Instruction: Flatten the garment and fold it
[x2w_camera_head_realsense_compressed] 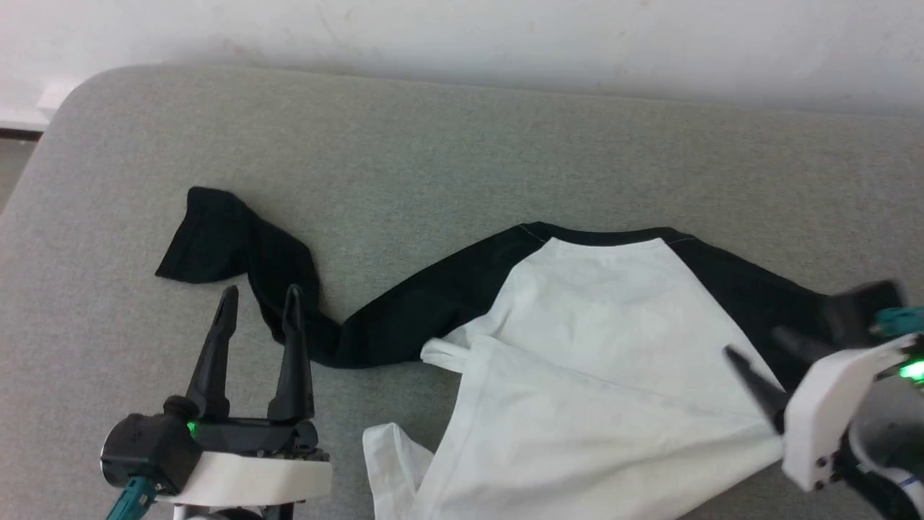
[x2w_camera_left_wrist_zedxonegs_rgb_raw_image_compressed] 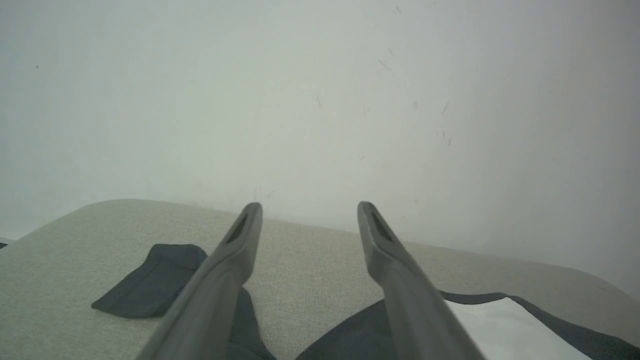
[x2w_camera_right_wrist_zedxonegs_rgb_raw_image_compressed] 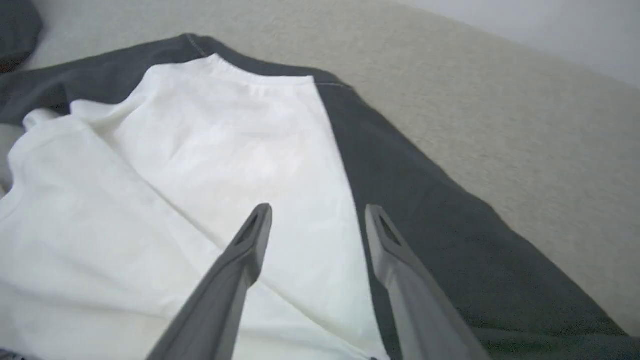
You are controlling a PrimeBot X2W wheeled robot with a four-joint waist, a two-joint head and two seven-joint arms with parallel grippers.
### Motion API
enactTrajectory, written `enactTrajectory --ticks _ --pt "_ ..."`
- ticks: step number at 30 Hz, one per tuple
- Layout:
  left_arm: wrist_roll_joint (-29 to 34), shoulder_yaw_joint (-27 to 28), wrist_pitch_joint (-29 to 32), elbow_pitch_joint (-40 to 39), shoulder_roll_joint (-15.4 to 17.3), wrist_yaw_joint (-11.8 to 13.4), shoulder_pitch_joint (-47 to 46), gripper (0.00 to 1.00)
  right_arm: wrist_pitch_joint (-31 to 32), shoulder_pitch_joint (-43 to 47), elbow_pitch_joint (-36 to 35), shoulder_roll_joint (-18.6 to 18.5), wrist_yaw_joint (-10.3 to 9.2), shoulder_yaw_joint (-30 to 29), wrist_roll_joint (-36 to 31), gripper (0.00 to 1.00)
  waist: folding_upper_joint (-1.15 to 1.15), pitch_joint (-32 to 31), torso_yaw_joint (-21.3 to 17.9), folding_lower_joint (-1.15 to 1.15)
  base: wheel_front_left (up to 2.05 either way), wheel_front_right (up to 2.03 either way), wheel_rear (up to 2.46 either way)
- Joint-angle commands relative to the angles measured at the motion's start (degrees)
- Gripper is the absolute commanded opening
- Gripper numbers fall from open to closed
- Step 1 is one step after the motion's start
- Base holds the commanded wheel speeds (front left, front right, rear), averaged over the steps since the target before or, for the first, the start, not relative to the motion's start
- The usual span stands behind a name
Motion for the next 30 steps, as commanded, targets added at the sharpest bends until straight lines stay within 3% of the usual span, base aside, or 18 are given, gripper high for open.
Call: enactTrajectory --ticks 1,11,12,13,14,18,23,30 --pt "-0.2 0.0 -0.1 -0.2 0.2 0.4 0.4 1.00 1.1 0.4 -0.8 -1.2 -0.03 3.0 1.5 1.00 0.00 0.8 1.1 0.00 0.00 0.00 0.00" --pt "-1.0 -0.6 -0.2 0.5 0.2 0.4 -0.5 1.00 3.8 -4.2 6.6 -7.7 -0.03 22.5 5.2 1.00 0.00 1.7 3.8 0.00 0.00 0.00 0.00" --pt "-1.1 -0.7 -0.2 0.6 0.2 0.4 -0.7 1.00 4.2 -4.7 7.4 -8.1 -0.03 23.8 5.5 0.47 0.00 1.7 3.9 0.00 0.00 0.00 0.00" --pt "-1.1 -0.8 -0.2 0.6 0.2 0.5 -0.8 1.00 4.4 -5.1 8.0 -8.1 -0.03 24.6 6.2 0.10 0.00 1.7 3.9 0.00 0.00 0.00 0.00" --pt "-1.0 -0.7 -0.2 0.7 0.3 0.6 -0.8 1.00 4.3 -5.5 8.3 -8.0 -0.03 24.9 6.9 0.00 0.00 1.5 3.8 0.00 0.00 0.00 0.00" --pt "-1.1 -0.5 -0.3 0.8 0.5 0.8 -1.0 1.00 2.5 -6.9 8.7 -9.0 -0.03 24.4 6.9 0.00 0.00 0.7 2.8 0.00 0.00 0.00 0.00" --pt "-1.6 -0.8 -0.4 1.3 0.4 0.8 -1.0 1.00 0.1 -4.8 7.3 -9.6 -0.03 19.4 7.4 0.00 0.00 -0.3 0.8 0.00 0.00 0.00 0.00" --pt "-2.0 -1.3 -0.5 1.9 0.2 1.0 -0.5 1.00 4.4 8.6 2.5 -12.8 -0.03 14.4 10.3 0.00 0.00 -0.8 -1.1 0.00 0.00 0.00 0.00"
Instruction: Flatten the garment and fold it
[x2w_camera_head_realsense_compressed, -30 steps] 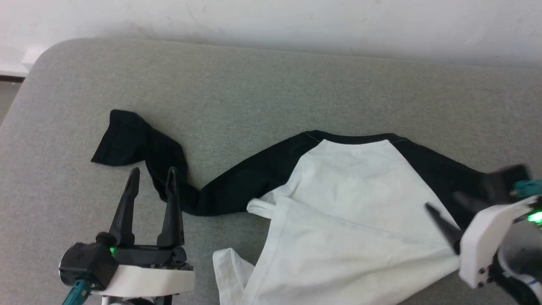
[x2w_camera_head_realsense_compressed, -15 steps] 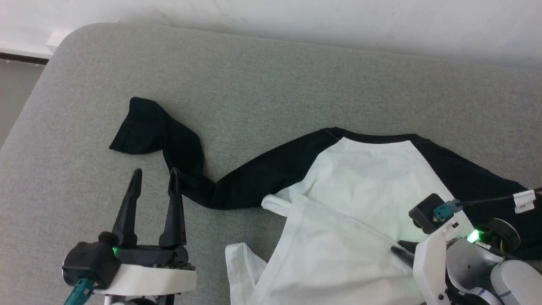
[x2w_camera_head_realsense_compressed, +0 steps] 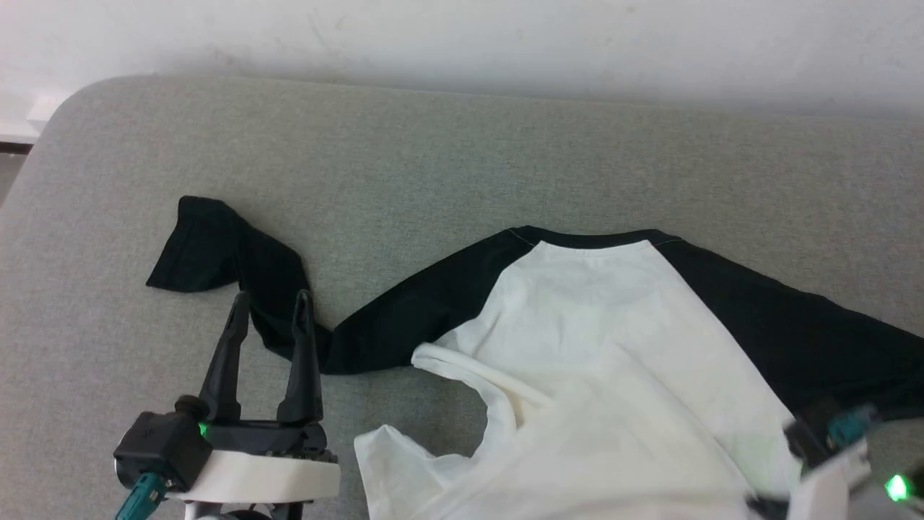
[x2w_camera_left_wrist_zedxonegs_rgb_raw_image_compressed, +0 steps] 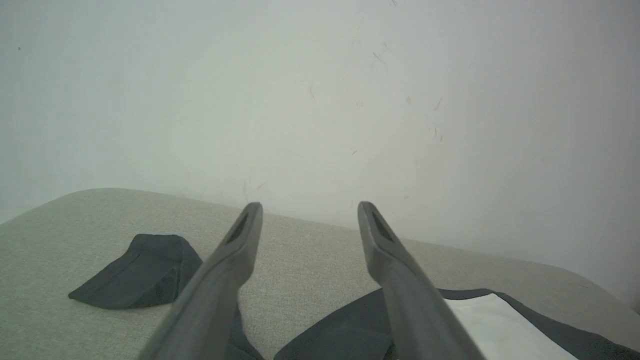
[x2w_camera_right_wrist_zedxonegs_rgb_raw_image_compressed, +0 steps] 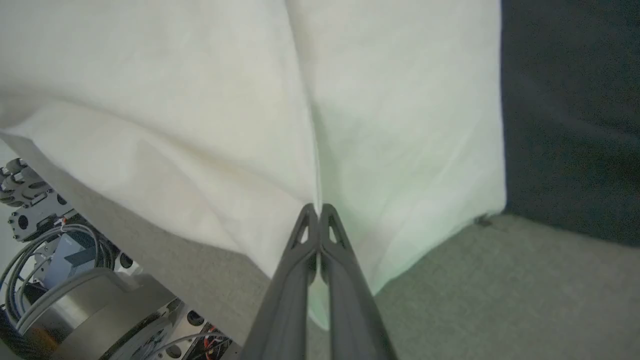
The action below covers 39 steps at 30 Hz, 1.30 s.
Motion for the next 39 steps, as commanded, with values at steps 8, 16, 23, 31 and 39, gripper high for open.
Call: enactTrajectory --ticks 8,16,23,31,39 --pt "-0.6 0.2 -0.5 0.5 0.4 0.6 0.4 1.00 6.3 18.1 -2.6 0.8 -0.04 -10.9 -4.4 0.00 0.00 -0.9 -1.4 0.00 0.00 0.00 0.00" --pt "-0.9 -0.1 0.1 0.5 0.8 0.8 1.7 1.00 -3.5 16.8 -3.5 6.8 -0.04 -15.1 -11.2 1.00 0.00 -3.7 -2.7 0.00 0.00 0.00 0.00" --pt "-0.5 -0.4 0.2 -0.9 1.3 1.1 2.6 1.00 -17.8 11.0 -7.0 16.4 -0.04 -21.7 -13.5 1.00 0.00 -5.2 -3.6 0.00 0.00 0.00 0.00" --pt "1.0 -0.3 -0.6 -3.4 1.1 1.0 4.4 1.00 -38.7 7.5 -11.5 29.3 -0.04 -28.0 -23.6 1.00 0.00 -6.0 -5.3 0.00 0.00 0.00 0.00" --pt "5.2 0.4 -0.7 -4.3 0.6 1.1 7.8 1.00 -50.2 9.1 -9.1 31.3 -0.04 -31.2 -24.2 1.00 0.00 -6.1 -7.0 0.00 0.00 0.00 0.00"
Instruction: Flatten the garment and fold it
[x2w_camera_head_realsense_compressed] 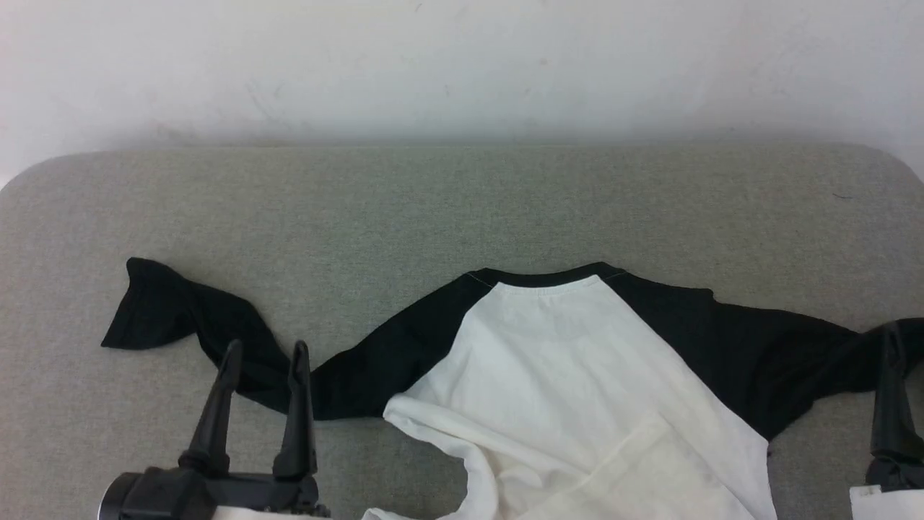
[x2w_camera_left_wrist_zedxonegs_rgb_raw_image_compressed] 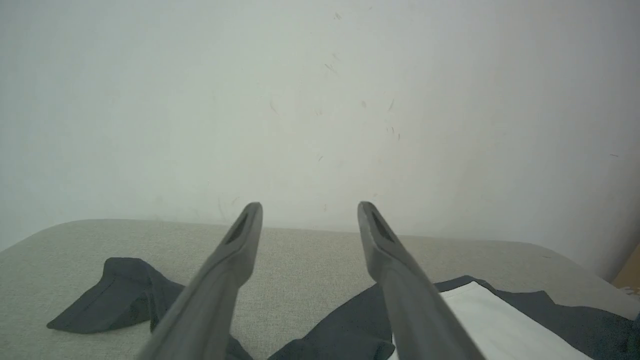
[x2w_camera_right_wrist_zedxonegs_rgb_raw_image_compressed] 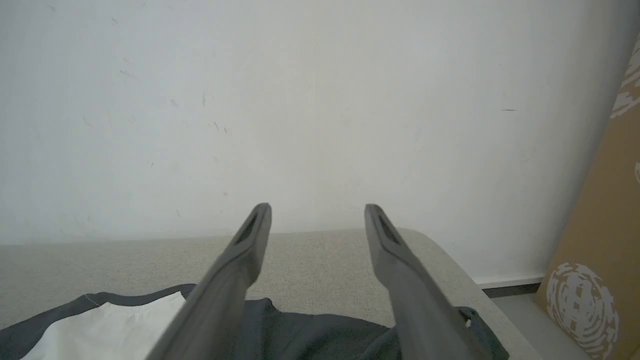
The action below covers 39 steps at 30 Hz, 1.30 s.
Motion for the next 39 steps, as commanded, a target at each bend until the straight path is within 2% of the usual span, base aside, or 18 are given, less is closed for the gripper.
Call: enactTrajectory --ticks 1,10,13,15,21,25,29,34,39 --pt "1.0 0.1 -0.3 0.1 -0.1 0.0 0.9 1.00 -1.0 0.5 1.0 0.1 -0.04 -0.4 0.7 1.00 0.00 0.1 -0.4 0.00 0.00 0.00 0.00" --pt "3.4 0.5 -0.3 1.2 0.4 -1.3 0.2 1.00 -3.0 -0.2 3.8 0.2 -0.04 -0.4 0.9 1.00 0.00 1.0 -1.1 0.00 0.00 0.00 0.00" --pt "3.9 0.1 -0.1 2.0 1.8 -2.4 -2.7 1.00 -2.9 -0.9 3.8 0.2 -0.04 -0.3 1.0 1.00 0.00 2.0 -1.1 0.00 0.00 0.00 0.00" --pt "4.4 -0.9 2.6 3.2 3.7 -3.6 -6.0 1.00 -2.8 -1.4 3.9 0.2 -0.04 0.1 1.2 1.00 0.00 3.0 -1.0 0.00 0.00 0.00 0.00" --pt "0.7 -6.3 16.6 8.2 9.4 -6.4 -21.1 1.00 -2.7 -3.2 4.2 0.2 -0.04 1.3 1.9 1.00 0.00 6.8 -1.3 0.00 0.00 0.00 0.00" --pt "-4.6 -12.0 28.1 12.8 13.0 -6.7 -32.6 1.00 -2.9 -4.3 4.9 0.2 -0.04 1.9 2.4 1.00 0.00 9.5 -1.8 0.00 0.00 0.00 0.00" --pt "-12.8 -18.8 40.1 16.8 15.3 -6.8 -42.1 1.00 -3.3 -5.4 6.0 0.2 -0.04 3.0 3.0 1.00 0.00 11.5 -2.7 0.00 0.00 0.00 0.00" --pt "-23.5 -26.0 52.8 19.7 18.0 -6.8 -47.8 1.00 -3.8 -6.5 7.5 0.2 -0.04 4.2 3.6 1.00 0.00 13.5 -4.4 0.00 0.00 0.00 0.00" --pt "-26.3 -29.5 60.7 22.4 22.9 -6.8 -48.8 1.00 -4.3 -7.4 8.3 0.2 -0.04 4.5 4.0 1.00 0.00 15.2 -6.1 0.00 0.00 0.00 0.00"
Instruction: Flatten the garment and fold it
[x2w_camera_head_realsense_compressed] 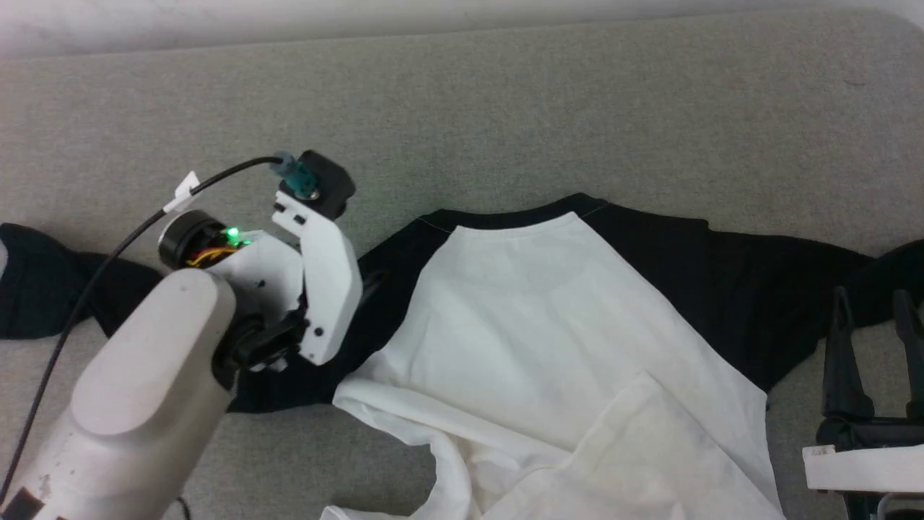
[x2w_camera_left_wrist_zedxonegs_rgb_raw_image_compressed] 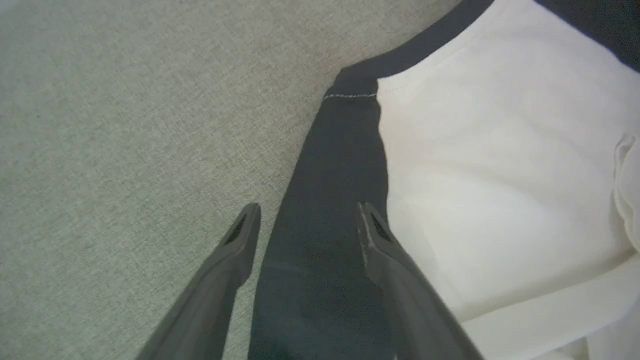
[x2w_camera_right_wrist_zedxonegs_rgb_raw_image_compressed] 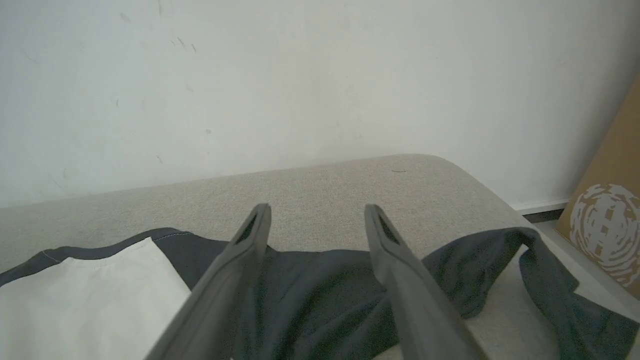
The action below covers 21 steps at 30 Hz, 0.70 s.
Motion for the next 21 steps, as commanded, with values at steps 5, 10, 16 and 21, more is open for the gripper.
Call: enactTrajectory --ticks 5,10,16,21 --pt "-1.5 -0.1 1.7 2.1 2.6 -0.2 0.5 1.00 -0.7 -1.5 0.5 0.1 -0.04 0.0 0.5 1.00 0.00 2.9 -2.3 -0.01 0.00 0.00 0.00" --pt "-4.6 -0.1 4.4 4.0 2.1 0.4 2.7 1.00 -0.9 -1.9 0.7 0.1 -0.04 -0.1 0.3 1.00 0.00 3.5 -2.3 -0.01 0.00 0.00 0.00" --pt "-8.6 -0.1 4.5 4.1 0.8 0.2 4.9 0.00 -0.5 -2.7 0.7 0.1 -0.04 -0.2 -0.7 1.00 0.00 3.0 -1.5 -0.01 0.00 0.00 0.00" --pt "-8.4 1.3 -1.7 4.4 0.4 0.0 4.3 0.00 2.1 -5.5 -1.2 0.1 -0.04 2.4 -3.1 1.00 0.00 1.2 -0.9 -0.01 0.00 0.00 0.00"
